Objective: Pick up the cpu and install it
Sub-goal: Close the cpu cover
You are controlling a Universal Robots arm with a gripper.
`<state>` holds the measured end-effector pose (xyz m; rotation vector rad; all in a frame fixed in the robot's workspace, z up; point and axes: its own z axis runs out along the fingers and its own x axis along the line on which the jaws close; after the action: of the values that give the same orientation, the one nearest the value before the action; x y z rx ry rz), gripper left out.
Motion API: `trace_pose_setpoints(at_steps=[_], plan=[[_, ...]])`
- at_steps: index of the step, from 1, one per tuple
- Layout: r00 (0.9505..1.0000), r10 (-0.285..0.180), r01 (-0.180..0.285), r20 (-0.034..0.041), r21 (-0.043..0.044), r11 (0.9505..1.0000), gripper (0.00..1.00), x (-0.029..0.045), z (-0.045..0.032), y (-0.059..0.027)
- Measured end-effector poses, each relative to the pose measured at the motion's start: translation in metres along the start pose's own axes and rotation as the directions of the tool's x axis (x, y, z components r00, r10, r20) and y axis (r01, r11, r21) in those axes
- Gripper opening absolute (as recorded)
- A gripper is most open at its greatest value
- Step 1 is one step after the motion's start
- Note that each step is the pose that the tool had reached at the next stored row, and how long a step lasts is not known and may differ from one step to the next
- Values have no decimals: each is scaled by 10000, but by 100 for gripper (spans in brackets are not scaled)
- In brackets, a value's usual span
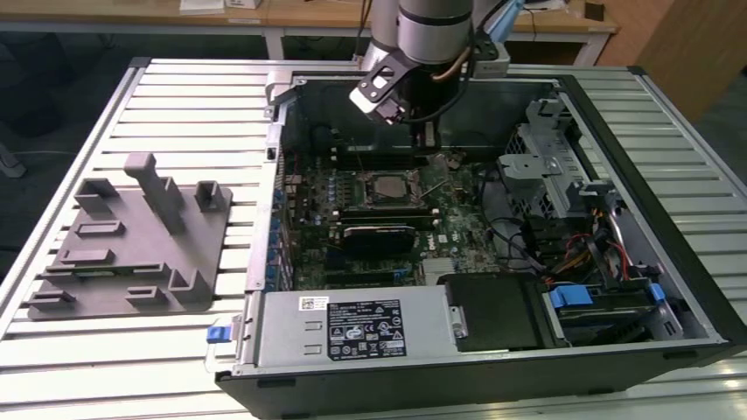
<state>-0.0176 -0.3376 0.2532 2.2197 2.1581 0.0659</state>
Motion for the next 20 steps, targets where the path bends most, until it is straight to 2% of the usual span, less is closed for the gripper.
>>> trace_pose_setpoints(at_steps=[4, 13, 20], plan=[[10000, 0, 0, 1, 32, 10000, 11, 3, 8, 132], [10000, 0, 0, 0, 57, 10000, 11, 5, -26, 177], [10000, 0, 0, 2, 138, 9999, 11, 12, -11, 414]])
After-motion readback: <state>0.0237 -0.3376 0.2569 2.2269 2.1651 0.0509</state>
